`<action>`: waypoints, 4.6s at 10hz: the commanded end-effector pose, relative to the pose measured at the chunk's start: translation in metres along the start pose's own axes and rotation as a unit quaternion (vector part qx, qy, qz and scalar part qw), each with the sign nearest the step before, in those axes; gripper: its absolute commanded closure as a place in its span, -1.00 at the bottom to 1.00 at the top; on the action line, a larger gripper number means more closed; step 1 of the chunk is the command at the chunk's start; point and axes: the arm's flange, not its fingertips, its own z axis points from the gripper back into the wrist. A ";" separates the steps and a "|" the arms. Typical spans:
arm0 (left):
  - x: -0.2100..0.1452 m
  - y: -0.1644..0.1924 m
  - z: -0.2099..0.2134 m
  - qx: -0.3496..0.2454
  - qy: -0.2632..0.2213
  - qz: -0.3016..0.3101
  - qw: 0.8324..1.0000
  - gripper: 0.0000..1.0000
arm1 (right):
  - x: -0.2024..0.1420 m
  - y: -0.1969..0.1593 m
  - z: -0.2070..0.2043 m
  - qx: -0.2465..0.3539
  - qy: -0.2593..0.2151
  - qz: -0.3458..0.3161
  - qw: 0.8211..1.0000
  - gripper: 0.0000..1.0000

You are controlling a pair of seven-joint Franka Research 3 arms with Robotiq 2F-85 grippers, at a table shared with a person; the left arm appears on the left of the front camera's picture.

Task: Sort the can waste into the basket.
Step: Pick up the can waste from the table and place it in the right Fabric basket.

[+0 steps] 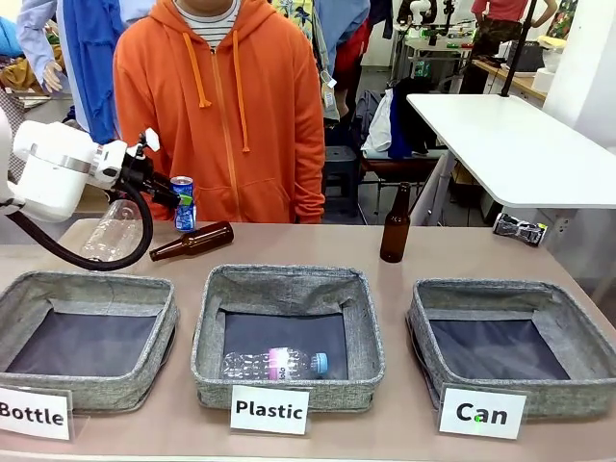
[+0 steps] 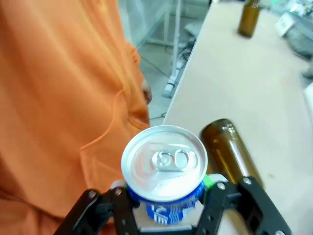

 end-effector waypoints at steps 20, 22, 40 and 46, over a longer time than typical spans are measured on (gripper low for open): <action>0.055 -0.303 0.214 -0.132 -0.056 -0.178 0.974 0.19 | 0.000 0.000 0.000 0.003 -0.003 -0.001 1.000 -1.00; 0.112 -0.344 0.171 -0.161 -0.069 -0.213 0.961 0.19 | 0.004 0.022 0.038 -0.023 0.006 0.032 0.999 -1.00; 0.390 -0.497 -0.329 -0.157 0.083 -0.228 0.957 0.19 | -0.023 0.006 0.094 0.061 0.052 -0.033 0.996 -1.00; 0.390 -0.500 -0.329 -0.223 0.118 -0.229 0.940 -1.00 | -0.023 0.006 0.094 0.061 0.052 -0.033 0.996 -1.00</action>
